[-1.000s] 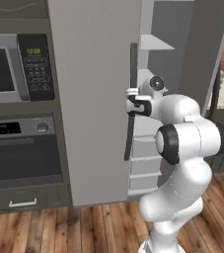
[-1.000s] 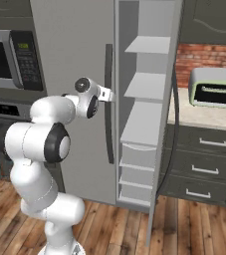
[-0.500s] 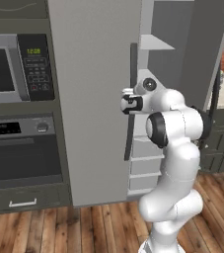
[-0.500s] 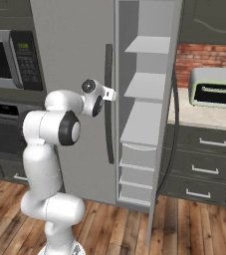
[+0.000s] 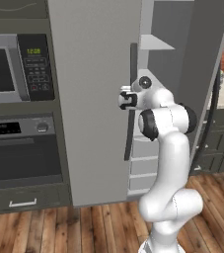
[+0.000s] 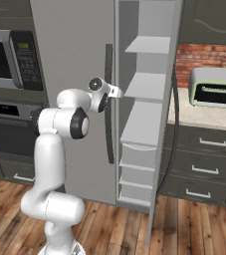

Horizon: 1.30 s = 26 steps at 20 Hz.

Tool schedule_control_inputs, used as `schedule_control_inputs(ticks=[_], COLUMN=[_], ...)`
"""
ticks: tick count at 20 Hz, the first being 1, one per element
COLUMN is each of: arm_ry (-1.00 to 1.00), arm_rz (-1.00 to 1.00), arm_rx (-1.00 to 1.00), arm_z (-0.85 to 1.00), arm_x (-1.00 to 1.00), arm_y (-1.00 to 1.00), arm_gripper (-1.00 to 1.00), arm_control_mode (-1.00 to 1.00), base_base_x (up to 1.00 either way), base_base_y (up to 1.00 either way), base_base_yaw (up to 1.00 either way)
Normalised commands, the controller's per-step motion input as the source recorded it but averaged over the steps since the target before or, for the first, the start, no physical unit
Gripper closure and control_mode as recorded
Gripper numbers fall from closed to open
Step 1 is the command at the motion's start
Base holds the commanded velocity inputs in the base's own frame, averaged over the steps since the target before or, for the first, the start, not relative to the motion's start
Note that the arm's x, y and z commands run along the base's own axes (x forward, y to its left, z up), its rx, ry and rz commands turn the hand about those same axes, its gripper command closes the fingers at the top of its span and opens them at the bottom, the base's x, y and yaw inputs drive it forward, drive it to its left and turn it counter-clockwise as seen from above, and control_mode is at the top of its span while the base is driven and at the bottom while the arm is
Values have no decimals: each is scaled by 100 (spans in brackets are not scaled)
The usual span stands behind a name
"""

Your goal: Retrieve the fish from the fridge and place it on the saucepan with marinade on the stove.

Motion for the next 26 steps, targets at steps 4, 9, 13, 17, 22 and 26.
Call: schedule_control_inputs(ticks=[4, 9, 13, 17, 22, 26], arm_ry=[0, 0, 0, 11, 8, 4], arm_rz=[0, 0, 0, -2, 0, -2], arm_rx=[0, 0, 0, 0, 0, 0], arm_z=[-9, -16, -4, 0, 0, 0], arm_x=[68, 66, 22, -11, -57, -66], arm_y=[-28, -21, -1, 1, 22, 39], arm_gripper=[-100, -100, 100, 100, 100, 100], arm_control_mode=[-100, -100, -100, -100, -100, -100], base_base_x=[0, 0, 0, 0, 0, 0], base_base_y=[0, 0, 0, 0, 0, 0], base_base_yaw=[0, 0, 0, 0, 0, 0])
